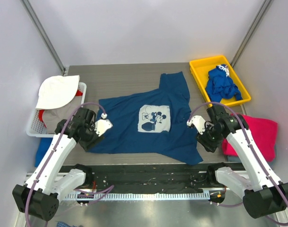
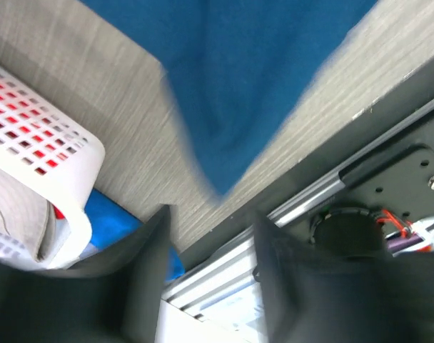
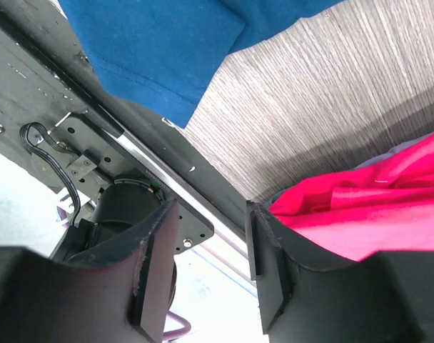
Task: Fold and stack the t-shirts
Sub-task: Flatten out the tshirt
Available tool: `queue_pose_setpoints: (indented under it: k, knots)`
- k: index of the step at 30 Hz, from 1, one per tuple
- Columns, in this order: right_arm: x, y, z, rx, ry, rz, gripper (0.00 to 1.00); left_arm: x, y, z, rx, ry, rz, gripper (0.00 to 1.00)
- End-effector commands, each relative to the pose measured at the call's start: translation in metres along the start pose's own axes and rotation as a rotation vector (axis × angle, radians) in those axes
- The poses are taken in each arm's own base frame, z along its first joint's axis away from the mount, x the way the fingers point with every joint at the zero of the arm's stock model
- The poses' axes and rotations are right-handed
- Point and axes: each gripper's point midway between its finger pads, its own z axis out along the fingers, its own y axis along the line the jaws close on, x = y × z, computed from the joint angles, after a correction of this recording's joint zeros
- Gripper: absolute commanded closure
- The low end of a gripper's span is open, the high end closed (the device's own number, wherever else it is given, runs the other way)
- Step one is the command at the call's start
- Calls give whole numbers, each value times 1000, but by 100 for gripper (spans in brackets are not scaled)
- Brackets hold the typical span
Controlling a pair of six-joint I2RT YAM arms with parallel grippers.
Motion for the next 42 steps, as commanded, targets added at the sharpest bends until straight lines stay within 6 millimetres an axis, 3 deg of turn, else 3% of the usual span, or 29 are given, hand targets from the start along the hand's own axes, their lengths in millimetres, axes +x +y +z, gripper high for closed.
queue_pose_setpoints:
  k: [1,5,7,11,12,13,14,15,16,17,18,19,20,21,22,24,25,26,31,42]
  knots:
    - [16,9,-10,-24,68,-15,49,8,-3,-1,-4,11,24,36]
    - [2,-4,-7,14,31,-7,49,-3,12,3,-70,-20,13,21]
    - [-19,-28,-2,112,-35,23,49,-19,27,1,-139,-75,-31,17]
    - [-66,-86,14,307,-151,139,41,-83,80,0,-326,-306,-157,2]
    - [-91,-107,12,378,-240,163,39,-96,90,7,-331,-309,-177,0]
    - [-101,-120,11,427,-275,234,29,-115,102,5,-359,-366,-224,0]
    - [-123,-140,11,475,-340,257,25,-124,109,10,-361,-371,-242,0]
    - [-134,-150,10,500,-373,276,23,-137,120,16,-367,-369,-266,0]
    - [-141,-160,11,531,-392,309,12,-152,132,18,-387,-403,-284,0]
    - [-162,-175,2,572,-462,316,9,-160,137,23,-385,-411,-305,0]
    - [-168,-185,18,572,-438,326,8,-176,147,15,-393,-441,-317,0]
    - [-175,-194,21,589,-444,334,8,-183,151,38,-363,-395,-317,0]
    - [-191,-211,11,642,-486,345,7,-190,156,43,-362,-388,-333,0]
    - [-196,-220,31,640,-455,352,7,-204,167,41,-372,-405,-336,0]
    - [-202,-228,34,656,-460,353,7,-208,173,60,-368,-371,-337,0]
    - [-221,-248,34,696,-491,358,7,-223,186,66,-383,-380,-345,0]
    - [-222,-253,55,680,-455,359,7,-228,190,70,-388,-379,-346,0]
    - [-234,-260,51,690,-475,357,7,-228,192,88,-388,-342,-347,0]
    - [-254,-282,84,688,-457,338,7,-237,212,118,-429,-278,-309,0]
    - [-269,-302,114,689,-438,340,7,-227,226,168,-483,-140,-238,0]
